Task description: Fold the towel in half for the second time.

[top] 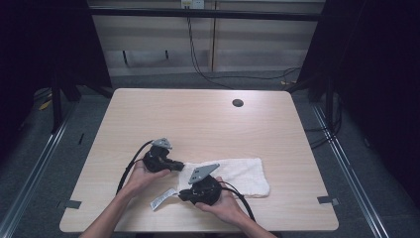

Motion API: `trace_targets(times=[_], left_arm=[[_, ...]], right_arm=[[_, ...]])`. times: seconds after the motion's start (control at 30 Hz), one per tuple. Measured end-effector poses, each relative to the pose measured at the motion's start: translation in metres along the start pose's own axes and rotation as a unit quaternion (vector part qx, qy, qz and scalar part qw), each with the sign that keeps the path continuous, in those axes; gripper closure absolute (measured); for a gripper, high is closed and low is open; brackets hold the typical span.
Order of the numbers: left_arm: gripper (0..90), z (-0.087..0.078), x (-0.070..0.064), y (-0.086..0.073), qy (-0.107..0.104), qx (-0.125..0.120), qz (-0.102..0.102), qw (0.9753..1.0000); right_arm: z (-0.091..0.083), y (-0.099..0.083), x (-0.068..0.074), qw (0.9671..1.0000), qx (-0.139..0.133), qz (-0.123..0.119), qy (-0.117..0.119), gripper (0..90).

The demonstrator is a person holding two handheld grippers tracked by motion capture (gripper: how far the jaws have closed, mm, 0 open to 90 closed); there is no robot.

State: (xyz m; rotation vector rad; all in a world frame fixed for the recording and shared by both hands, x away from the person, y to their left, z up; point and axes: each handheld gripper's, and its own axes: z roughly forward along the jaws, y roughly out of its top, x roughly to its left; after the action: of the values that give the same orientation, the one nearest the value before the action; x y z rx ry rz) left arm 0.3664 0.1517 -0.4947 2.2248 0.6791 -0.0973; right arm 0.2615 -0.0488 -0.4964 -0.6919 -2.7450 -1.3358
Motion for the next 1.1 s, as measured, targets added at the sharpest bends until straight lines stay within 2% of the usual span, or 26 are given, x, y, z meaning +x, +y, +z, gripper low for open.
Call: trace_targets(times=[0.2, 0.27, 0.6, 0.67, 0.7, 0.8, 0.93, 1.1], left_arm=[[86.8, -0.013, 0.002, 0.003, -0.01, -0.024, -0.019, 0.9995], [86.8, -0.015, 0.001, 0.004, -0.013, -0.027, -0.015, 0.9994], [86.8, -0.031, 0.004, 0.007, -0.018, -0.046, -0.03, 0.9983], [86.8, -0.033, 0.004, 0.008, -0.019, -0.045, -0.03, 0.9983], [86.8, -0.033, 0.005, 0.008, -0.024, -0.05, -0.038, 0.9978], [86.7, -0.031, 0.006, 0.011, -0.028, -0.044, -0.035, 0.998], [86.7, -0.032, 0.006, 0.01, -0.026, -0.038, -0.028, 0.9985], [86.8, -0.041, 0.009, 0.009, -0.015, -0.046, -0.041, 0.998]], right_arm=[[-0.006, 0.002, -0.002, 0.9999, -0.012, 0.007, 0.005, 84.4], [-0.008, 0.003, -0.001, 0.9998, -0.014, 0.009, 0.009, 84.4], [-0.018, 0.012, 0.001, 0.9992, -0.037, 0.012, 0.011, 84.5], [-0.019, 0.014, 0.002, 0.999, -0.04, 0.013, 0.012, 84.5], [-0.019, 0.016, 0.002, 0.999, -0.04, 0.014, 0.014, 84.4], [-0.018, 0.019, 0.002, 0.9988, -0.042, 0.02, 0.015, 84.4], [-0.016, 0.023, 0.005, 0.9987, -0.043, 0.019, 0.018, 84.4], [-0.023, 0.034, 0.003, 0.9983, -0.053, 0.016, 0.018, 84.4]])
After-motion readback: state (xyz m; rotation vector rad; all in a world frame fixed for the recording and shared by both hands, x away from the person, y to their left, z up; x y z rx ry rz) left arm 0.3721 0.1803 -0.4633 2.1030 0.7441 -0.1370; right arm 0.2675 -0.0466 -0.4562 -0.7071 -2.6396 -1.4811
